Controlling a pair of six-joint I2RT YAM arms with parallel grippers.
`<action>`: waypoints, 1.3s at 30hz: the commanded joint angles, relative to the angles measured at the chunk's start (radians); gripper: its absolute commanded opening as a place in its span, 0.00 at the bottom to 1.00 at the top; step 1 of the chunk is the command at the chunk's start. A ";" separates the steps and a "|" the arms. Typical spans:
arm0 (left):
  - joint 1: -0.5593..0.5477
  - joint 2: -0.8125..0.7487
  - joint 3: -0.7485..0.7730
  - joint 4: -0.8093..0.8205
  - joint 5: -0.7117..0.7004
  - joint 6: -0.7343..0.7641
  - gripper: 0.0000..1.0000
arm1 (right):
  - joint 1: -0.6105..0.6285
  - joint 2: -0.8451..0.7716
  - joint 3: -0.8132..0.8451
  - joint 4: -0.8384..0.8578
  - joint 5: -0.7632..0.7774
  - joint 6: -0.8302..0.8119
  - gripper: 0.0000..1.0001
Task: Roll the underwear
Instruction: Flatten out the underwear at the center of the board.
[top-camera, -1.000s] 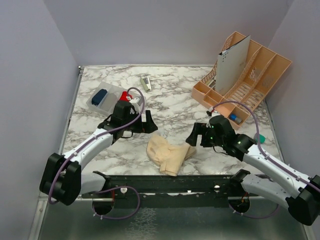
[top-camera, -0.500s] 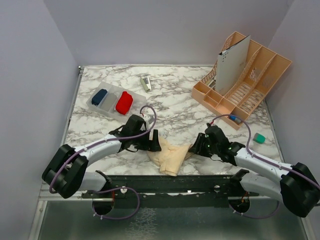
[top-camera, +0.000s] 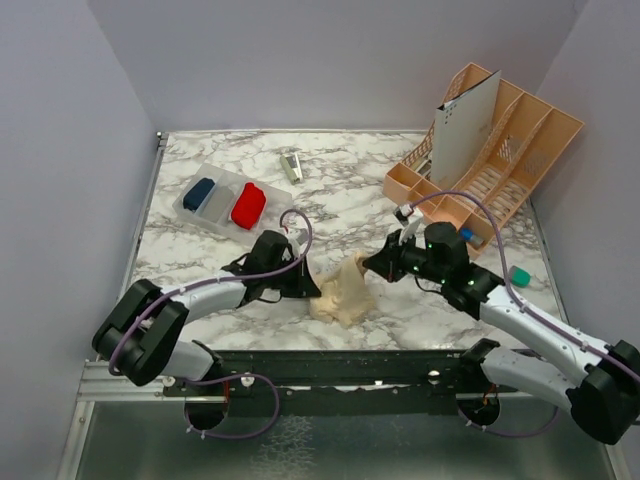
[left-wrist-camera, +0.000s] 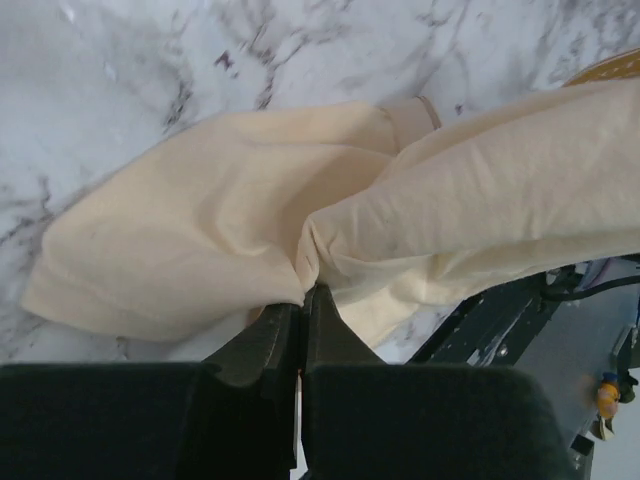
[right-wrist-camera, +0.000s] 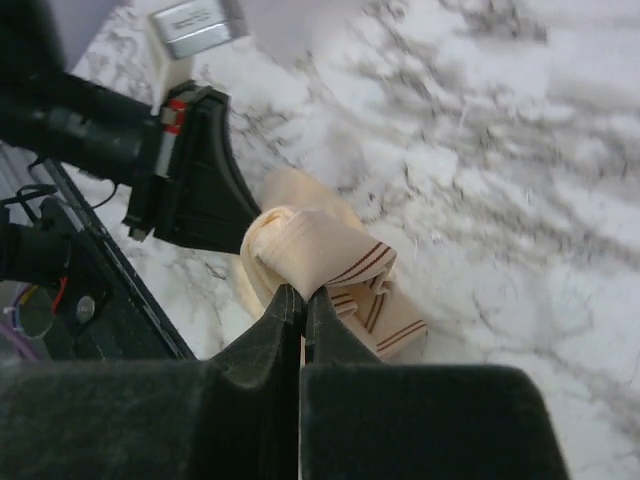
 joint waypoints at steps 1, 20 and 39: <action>0.034 -0.112 0.137 -0.028 0.022 0.046 0.00 | -0.003 -0.097 0.072 0.052 -0.109 -0.271 0.01; -0.149 -0.438 -0.061 -0.308 -0.090 -0.189 0.00 | -0.003 -0.147 -0.102 0.014 0.414 -0.043 0.74; -0.150 -0.512 -0.108 -0.322 -0.439 -0.239 0.99 | -0.005 0.247 0.034 -0.258 0.183 0.324 0.82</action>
